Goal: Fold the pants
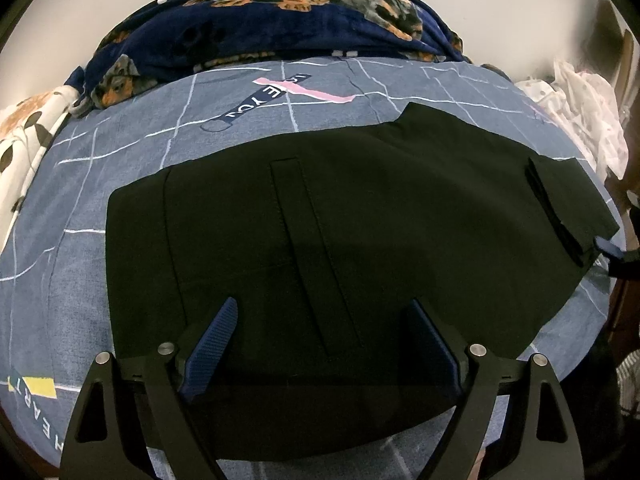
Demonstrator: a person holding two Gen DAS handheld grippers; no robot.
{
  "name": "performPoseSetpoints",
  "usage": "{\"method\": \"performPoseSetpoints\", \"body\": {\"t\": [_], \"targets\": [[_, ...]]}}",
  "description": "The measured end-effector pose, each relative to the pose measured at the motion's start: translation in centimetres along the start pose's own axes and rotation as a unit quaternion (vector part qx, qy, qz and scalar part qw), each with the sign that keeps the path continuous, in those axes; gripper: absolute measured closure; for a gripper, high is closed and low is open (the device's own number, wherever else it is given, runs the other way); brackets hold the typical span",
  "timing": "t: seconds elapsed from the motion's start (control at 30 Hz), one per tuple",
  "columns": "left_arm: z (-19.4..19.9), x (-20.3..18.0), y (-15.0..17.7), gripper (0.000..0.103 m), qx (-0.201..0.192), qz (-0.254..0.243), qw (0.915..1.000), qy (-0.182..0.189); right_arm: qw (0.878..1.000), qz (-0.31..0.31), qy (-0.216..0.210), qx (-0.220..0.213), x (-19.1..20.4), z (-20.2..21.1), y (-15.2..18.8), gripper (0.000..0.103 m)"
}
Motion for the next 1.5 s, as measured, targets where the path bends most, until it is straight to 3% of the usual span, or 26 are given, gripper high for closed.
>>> {"method": "performPoseSetpoints", "body": {"t": [0.23,0.43,0.7,0.83,0.93,0.97,1.0,1.03,1.07,1.1,1.3,1.5], "targets": [[0.4,0.2,-0.1,0.016,-0.005,0.008,0.9999,0.008,1.0,0.011,0.003,-0.003,0.7,-0.8,0.3,0.032],[0.9,1.5,-0.5,0.016,-0.009,0.063,0.9973,0.037,1.0,0.003,0.017,0.006,-0.6,-2.3,1.4,0.032],[1.5,2.5,-0.8,0.016,-0.015,0.076,0.9966,0.031,0.999,0.047,0.02,0.009,1.1,-2.3,1.6,0.032],[1.9,2.7,-0.9,0.016,-0.016,0.073,0.9968,0.027,0.996,0.071,0.028,-0.041,1.6,-0.2,-0.1,0.032],[1.7,3.0,-0.7,0.016,-0.011,0.08,0.9964,0.026,0.985,0.104,0.067,-0.124,1.4,3.8,-2.8,0.032],[1.7,3.1,-0.7,0.016,-0.01,0.084,0.996,0.028,0.975,0.118,0.099,-0.161,1.0,5.8,-4.0,0.036],[1.7,3.2,-0.7,0.016,-0.01,0.086,0.9958,0.03,0.967,0.118,0.122,-0.187,0.3,7.5,-4.9,0.048],[1.8,3.2,-0.7,0.016,-0.011,0.087,0.9957,0.03,0.965,0.11,0.13,-0.201,-0.5,8.7,-5.6,0.058],[1.8,3.2,-0.7,0.016,-0.012,0.085,0.9958,0.03,0.964,0.095,0.135,-0.209,-1.5,9.8,-6.3,0.074],[1.8,3.1,-0.7,0.016,-0.011,0.082,0.9962,0.028,0.963,0.075,0.142,-0.216,-2.8,10.9,-7.0,0.081],[1.5,2.5,-0.6,0.016,-0.008,0.07,0.9971,0.028,0.959,0.029,0.153,-0.238,-6.8,14.1,-9.2,0.083],[1.3,2.0,-0.5,0.016,0.002,0.059,0.9979,0.025,0.959,0.04,0.166,-0.225,-7.4,12.5,-9.7,0.085]]}}
Point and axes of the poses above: each gripper's, at about its wrist camera, not at the fingertips, and z roughly against the way its jaws point, x to its left, y to its underside, the point moved 5 cm from there along -z, roughly the way its jaws point, and after that the axes turned 8 degrees about -x, right-handed, at the moved point
